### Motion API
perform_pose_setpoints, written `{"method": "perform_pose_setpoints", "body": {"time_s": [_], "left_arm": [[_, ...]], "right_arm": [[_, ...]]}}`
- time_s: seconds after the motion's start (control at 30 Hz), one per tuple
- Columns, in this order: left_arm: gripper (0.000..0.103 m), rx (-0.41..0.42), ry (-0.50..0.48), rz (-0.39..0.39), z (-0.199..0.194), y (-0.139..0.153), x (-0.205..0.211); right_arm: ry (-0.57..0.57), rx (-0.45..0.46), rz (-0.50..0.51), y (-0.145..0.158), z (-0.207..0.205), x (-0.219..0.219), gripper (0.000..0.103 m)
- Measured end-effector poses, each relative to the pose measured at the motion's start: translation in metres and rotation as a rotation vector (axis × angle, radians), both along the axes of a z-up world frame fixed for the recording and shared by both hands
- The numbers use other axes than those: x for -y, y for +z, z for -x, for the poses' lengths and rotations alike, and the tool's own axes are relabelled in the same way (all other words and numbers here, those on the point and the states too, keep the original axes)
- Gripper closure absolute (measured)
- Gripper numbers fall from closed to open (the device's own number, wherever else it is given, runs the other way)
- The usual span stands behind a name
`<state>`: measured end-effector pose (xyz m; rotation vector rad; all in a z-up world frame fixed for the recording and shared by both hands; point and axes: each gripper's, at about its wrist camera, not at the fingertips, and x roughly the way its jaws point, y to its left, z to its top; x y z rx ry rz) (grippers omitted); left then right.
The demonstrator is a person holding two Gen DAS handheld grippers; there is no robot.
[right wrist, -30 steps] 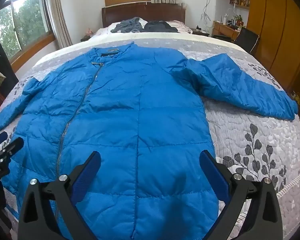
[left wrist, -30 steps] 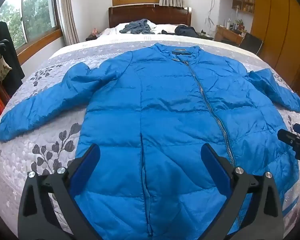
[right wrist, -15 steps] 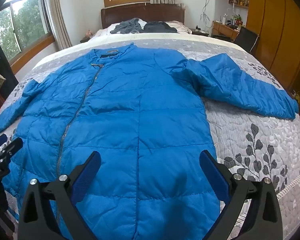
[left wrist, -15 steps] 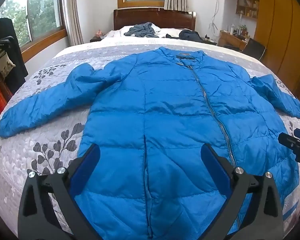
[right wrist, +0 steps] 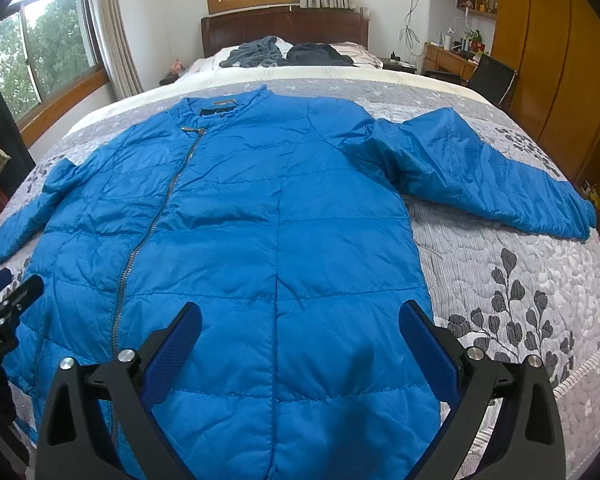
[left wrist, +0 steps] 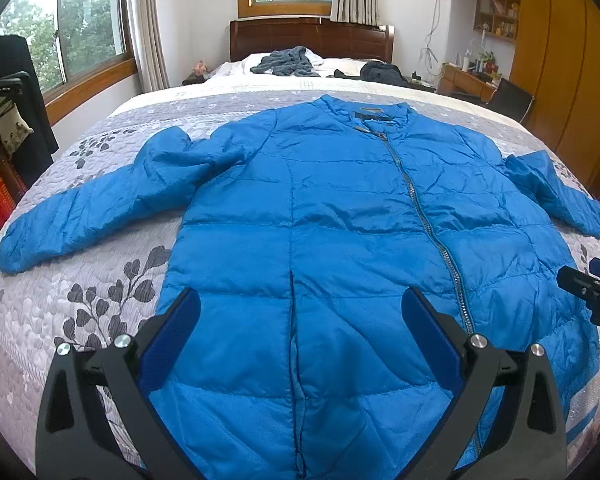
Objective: Fold large clothes
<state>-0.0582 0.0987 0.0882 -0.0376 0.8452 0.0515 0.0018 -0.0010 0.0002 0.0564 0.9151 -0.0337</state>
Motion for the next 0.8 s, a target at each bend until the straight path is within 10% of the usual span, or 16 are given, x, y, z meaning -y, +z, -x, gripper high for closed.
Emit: {"method": "perform_pose_setpoints", "body": {"time_s": [0.8], "left_arm": [[0.003, 0.013, 0.002, -0.017, 0.0029, 0.0038, 0.0030]], "right_arm": [[-0.003, 0.007, 0.005, 0.0003, -0.0007, -0.0002, 0.004]]}}
